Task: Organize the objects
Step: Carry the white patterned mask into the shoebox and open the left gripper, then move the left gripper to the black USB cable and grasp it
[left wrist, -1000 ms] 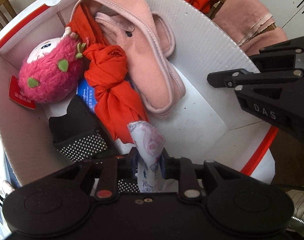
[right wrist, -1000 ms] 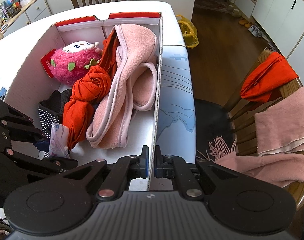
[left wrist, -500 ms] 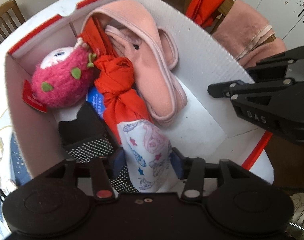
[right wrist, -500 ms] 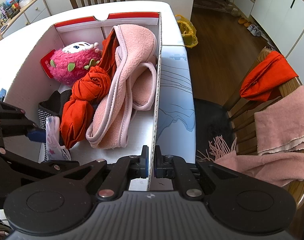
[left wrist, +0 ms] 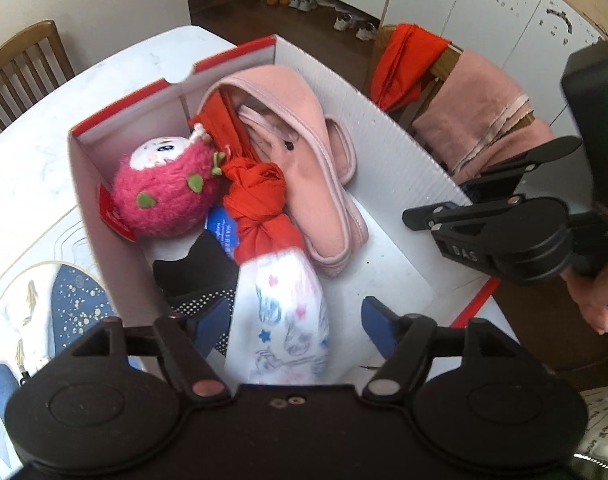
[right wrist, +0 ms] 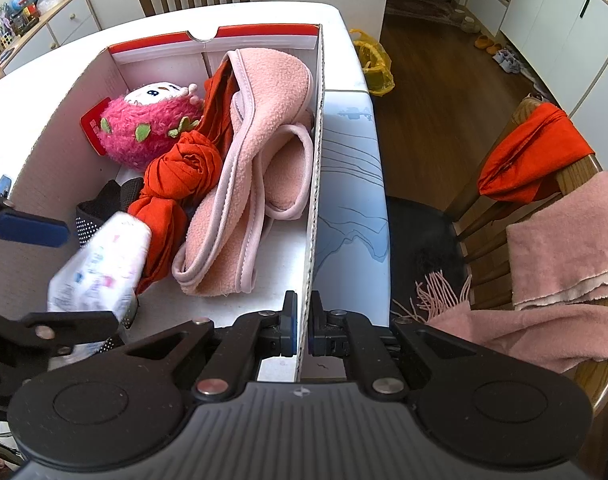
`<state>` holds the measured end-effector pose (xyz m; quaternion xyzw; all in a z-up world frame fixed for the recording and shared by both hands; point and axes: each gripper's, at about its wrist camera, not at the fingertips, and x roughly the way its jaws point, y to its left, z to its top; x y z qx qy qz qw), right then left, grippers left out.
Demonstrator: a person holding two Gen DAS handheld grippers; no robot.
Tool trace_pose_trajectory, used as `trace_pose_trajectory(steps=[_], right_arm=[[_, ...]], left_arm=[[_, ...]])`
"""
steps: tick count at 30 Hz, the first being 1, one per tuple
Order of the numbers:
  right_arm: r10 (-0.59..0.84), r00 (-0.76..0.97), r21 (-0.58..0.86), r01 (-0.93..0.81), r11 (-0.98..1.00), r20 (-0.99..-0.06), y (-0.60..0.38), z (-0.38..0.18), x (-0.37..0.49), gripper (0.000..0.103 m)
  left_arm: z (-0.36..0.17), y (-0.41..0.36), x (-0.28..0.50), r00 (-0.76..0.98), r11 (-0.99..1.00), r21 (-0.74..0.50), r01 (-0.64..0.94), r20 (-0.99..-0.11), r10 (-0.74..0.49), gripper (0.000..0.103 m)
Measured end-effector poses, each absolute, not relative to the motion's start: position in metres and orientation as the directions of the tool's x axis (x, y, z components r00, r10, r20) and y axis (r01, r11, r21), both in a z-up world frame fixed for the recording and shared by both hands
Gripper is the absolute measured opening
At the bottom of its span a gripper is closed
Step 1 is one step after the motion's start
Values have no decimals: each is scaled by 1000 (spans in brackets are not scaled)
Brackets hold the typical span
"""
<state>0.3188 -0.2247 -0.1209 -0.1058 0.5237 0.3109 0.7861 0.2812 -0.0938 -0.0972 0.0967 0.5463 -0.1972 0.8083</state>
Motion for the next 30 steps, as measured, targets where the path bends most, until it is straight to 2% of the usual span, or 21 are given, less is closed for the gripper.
trace_pose_trajectory(steps=[15,23,30], right_arm=[[362,264,142,-600,787,-894,-221,-120,319,4],[354,270,130,-603,787,-895,-219,-120,318,4],[350,272,126,-601,789,-896,-219,-120,317,4]], left_arm=[[-79,-73,275,398,918,-85,388,-883,-250,96],[-65,-55,266,453,930,-84,358,-855,-251,102],[-52,-14,259,520,962,-113,250,-822,-231,102]])
